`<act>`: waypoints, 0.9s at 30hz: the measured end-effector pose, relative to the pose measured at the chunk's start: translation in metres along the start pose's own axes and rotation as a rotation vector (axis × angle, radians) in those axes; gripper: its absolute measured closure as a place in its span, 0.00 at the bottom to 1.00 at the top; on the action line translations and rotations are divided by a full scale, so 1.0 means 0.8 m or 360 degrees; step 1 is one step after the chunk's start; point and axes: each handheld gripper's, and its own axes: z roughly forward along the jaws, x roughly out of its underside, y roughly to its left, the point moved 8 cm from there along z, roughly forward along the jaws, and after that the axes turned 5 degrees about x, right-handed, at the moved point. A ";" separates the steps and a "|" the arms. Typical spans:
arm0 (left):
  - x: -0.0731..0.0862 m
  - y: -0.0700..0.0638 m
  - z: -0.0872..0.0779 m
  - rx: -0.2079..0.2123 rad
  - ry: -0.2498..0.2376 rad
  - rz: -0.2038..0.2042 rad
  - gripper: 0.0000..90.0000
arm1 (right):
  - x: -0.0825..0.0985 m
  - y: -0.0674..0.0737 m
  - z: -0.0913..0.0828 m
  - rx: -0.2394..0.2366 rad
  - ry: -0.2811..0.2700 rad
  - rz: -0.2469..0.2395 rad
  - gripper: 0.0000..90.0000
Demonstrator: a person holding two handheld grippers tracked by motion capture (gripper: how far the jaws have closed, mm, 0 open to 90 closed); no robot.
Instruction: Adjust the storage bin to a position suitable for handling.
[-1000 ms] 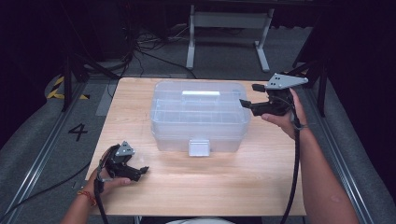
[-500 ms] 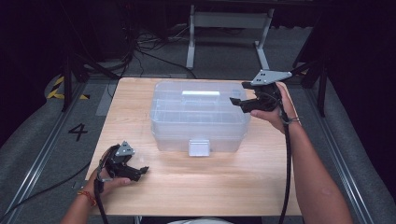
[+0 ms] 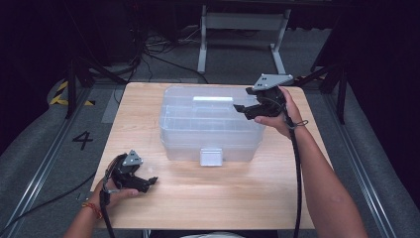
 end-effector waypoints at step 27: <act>0.000 -0.001 0.000 0.0004 0.0001 -0.0004 0.01 | -0.009 0.015 0.038 -0.0039 0.0064 -0.0074 0.59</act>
